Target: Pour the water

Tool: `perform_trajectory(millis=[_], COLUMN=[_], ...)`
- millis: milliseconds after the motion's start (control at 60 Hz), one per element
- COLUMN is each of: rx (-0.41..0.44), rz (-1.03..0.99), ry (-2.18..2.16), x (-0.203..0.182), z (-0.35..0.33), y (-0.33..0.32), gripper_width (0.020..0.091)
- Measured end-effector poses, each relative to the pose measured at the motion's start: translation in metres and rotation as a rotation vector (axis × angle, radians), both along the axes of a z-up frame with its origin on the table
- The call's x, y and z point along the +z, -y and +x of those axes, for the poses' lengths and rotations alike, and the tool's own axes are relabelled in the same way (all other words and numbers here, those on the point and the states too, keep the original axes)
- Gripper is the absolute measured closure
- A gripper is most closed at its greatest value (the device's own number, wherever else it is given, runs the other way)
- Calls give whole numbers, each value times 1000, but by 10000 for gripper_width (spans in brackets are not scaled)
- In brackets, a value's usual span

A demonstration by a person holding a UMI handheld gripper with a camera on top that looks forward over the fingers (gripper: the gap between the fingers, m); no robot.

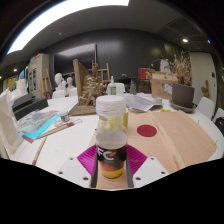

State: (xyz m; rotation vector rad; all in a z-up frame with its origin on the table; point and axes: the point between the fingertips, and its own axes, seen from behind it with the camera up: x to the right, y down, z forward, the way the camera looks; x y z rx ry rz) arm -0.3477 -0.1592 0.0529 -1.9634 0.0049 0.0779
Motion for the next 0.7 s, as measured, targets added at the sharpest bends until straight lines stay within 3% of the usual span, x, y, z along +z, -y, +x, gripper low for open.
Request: perform_trajectory(millis=[200,350,700], rx=[-2,-10,35], rz=[13,10,232], ry=[41,65,-393], x=[0,13,172], z=[0,-4,-77], y=[-2,-9,-94], gripper_width=[850,867,869])
